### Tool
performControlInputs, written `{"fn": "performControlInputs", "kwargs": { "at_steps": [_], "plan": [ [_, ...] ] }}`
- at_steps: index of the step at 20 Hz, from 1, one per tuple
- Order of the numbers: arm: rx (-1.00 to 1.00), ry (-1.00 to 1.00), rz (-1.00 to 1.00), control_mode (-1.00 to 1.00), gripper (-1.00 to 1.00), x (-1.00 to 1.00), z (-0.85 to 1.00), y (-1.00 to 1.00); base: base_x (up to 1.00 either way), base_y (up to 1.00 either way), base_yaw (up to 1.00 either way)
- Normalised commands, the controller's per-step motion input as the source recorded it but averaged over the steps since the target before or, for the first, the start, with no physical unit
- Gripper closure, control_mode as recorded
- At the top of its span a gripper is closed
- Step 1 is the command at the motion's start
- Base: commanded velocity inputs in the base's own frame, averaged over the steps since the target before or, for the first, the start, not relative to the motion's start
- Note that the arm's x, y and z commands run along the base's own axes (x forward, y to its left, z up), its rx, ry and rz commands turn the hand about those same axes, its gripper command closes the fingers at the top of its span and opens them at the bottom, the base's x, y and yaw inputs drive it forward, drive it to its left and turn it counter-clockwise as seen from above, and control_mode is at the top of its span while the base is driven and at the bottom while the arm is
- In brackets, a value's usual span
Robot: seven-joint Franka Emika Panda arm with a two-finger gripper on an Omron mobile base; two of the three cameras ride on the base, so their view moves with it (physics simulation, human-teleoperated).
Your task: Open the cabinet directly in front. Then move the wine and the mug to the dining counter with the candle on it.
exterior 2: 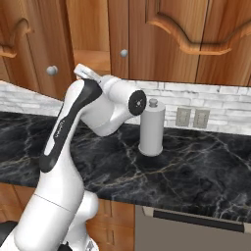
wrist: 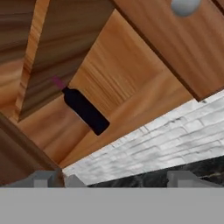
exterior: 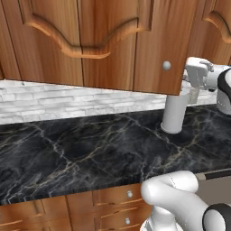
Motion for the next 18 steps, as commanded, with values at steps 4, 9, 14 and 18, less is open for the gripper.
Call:
{"fn": "performControlInputs", "kwargs": {
  "at_steps": [4,9,14,18],
  "plan": [
    [-0.06,-0.19,0.20,-1.00,-1.00,-0.44,-0.13,0.94,0.00,0.00,0.00],
    [-0.09,-0.15,0.27,-1.00,-1.00,-0.67,-0.35,1.00,0.00,0.00,0.00],
    [-0.09,-0.05,0.31,-1.00,-1.00,-0.74,-0.35,1.00,0.00,0.00,0.00],
    [-0.08,-0.13,0.26,-1.00,-1.00,-0.64,-0.67,1.00,0.00,0.00,0.00]
  ]
}}
